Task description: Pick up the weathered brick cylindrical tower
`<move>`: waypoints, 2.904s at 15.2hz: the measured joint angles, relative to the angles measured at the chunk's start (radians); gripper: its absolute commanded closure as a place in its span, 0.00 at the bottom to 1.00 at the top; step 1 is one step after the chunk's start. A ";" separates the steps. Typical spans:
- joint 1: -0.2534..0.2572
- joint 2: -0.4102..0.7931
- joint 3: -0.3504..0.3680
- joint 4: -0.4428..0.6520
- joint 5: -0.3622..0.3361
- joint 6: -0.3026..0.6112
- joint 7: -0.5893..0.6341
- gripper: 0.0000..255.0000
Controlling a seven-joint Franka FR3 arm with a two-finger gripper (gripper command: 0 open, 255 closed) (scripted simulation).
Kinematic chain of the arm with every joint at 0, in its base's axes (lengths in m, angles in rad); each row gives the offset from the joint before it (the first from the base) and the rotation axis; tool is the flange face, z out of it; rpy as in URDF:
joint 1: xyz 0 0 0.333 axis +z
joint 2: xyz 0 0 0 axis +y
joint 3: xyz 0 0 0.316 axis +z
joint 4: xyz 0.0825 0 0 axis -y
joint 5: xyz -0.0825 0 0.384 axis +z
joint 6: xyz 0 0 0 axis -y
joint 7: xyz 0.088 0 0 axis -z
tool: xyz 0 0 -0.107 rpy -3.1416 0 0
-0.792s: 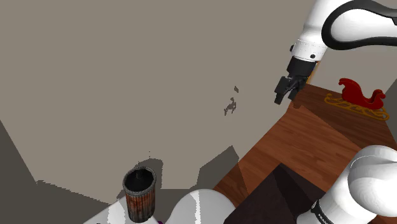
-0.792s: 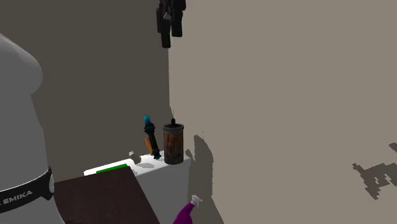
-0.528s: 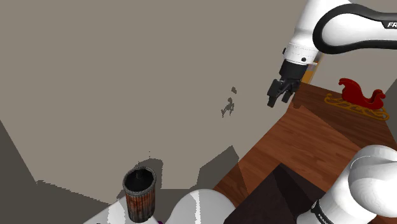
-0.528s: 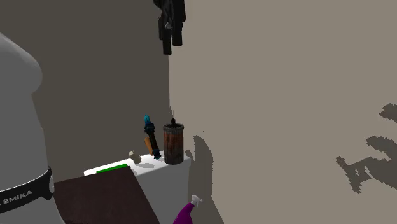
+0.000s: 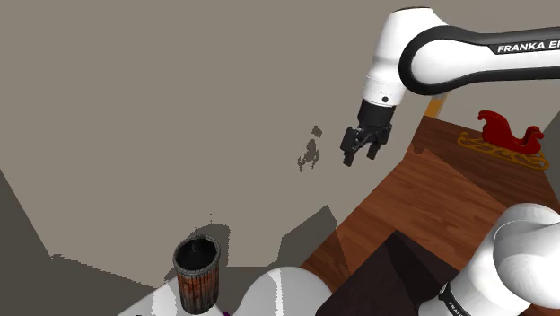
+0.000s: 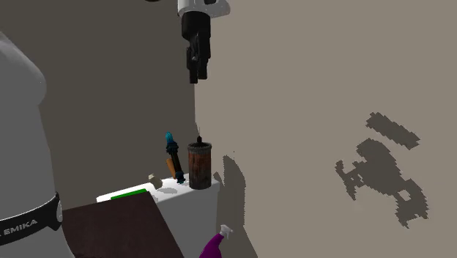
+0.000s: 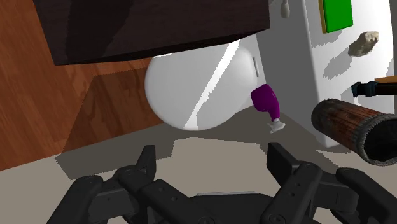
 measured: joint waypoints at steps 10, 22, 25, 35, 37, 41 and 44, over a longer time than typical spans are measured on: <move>0.042 0.317 0.145 0.134 0.053 0.151 0.201 0.00; 0.115 0.770 0.259 0.455 -0.025 0.239 0.467 0.00; 0.147 0.886 0.264 0.558 -0.057 0.240 0.523 0.00; 0.303 1.290 0.248 1.035 -0.137 0.143 0.667 0.00; 0.313 1.325 0.243 1.062 -0.143 0.150 0.670 0.00; 0.315 1.347 0.238 1.046 -0.148 0.186 0.671 0.00; 0.317 1.364 0.235 1.043 -0.152 0.206 0.670 1.00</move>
